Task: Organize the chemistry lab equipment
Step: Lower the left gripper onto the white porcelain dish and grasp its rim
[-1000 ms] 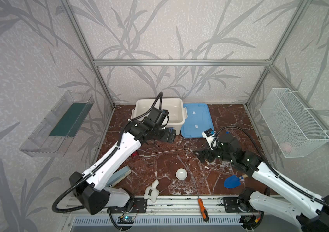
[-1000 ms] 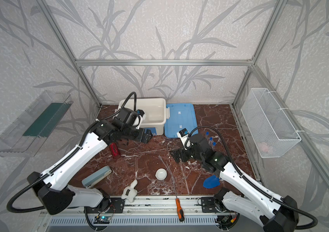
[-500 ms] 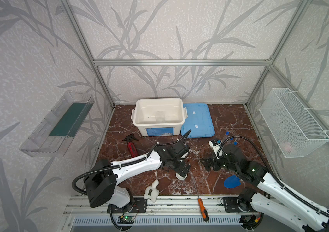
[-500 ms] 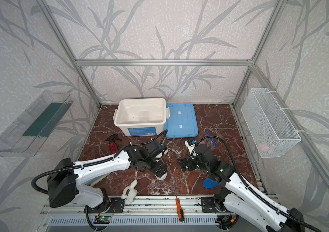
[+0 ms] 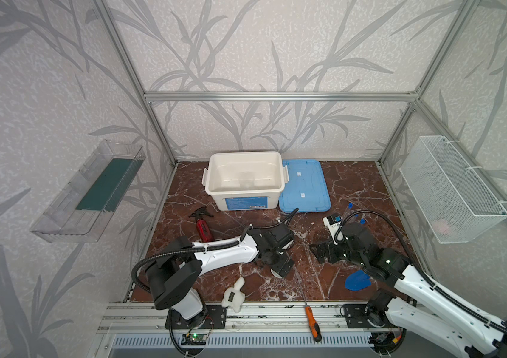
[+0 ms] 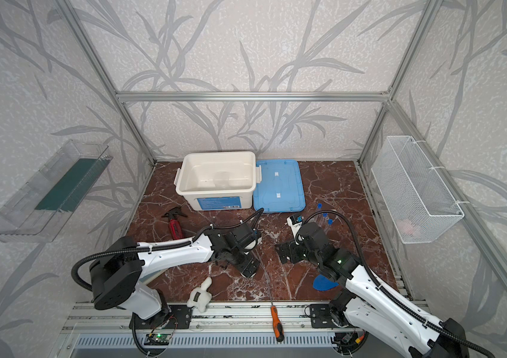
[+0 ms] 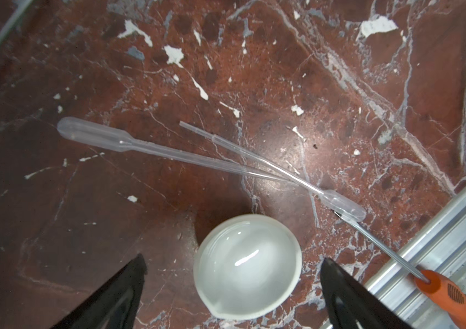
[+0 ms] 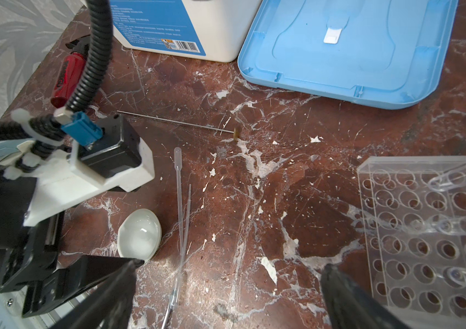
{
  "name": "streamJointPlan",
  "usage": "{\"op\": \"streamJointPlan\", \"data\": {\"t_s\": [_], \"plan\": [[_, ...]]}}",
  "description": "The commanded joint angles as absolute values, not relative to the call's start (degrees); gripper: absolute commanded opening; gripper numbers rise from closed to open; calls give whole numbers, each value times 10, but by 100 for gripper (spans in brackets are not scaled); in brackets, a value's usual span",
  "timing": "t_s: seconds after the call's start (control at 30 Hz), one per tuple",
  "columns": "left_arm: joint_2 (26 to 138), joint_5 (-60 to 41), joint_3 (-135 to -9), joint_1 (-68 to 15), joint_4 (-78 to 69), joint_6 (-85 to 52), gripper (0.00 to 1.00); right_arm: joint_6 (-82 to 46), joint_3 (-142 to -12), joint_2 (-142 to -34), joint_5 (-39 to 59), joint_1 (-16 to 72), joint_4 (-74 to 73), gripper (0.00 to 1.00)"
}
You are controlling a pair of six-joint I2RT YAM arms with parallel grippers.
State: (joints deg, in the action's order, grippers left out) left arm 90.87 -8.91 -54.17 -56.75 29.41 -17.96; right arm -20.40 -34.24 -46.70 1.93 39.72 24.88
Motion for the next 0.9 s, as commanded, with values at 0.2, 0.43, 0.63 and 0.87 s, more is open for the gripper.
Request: {"op": "streamJointPlan", "data": {"t_s": [0.2, 0.43, 0.63, 0.87], "plan": [[930, -76, -522, -582, 281, -185, 88, -224, -341, -482, 3, 396, 233, 99], [938, -53, -515, -595, 277, -195, 86, -223, -337, -495, -7, 396, 233, 99], [949, -34, -516, -607, 269, -196, 86, -223, -338, -508, -3, 396, 226, 99], [967, -28, -520, -611, 263, -195, 85, -216, -347, -529, -1, 396, 219, 99]]}}
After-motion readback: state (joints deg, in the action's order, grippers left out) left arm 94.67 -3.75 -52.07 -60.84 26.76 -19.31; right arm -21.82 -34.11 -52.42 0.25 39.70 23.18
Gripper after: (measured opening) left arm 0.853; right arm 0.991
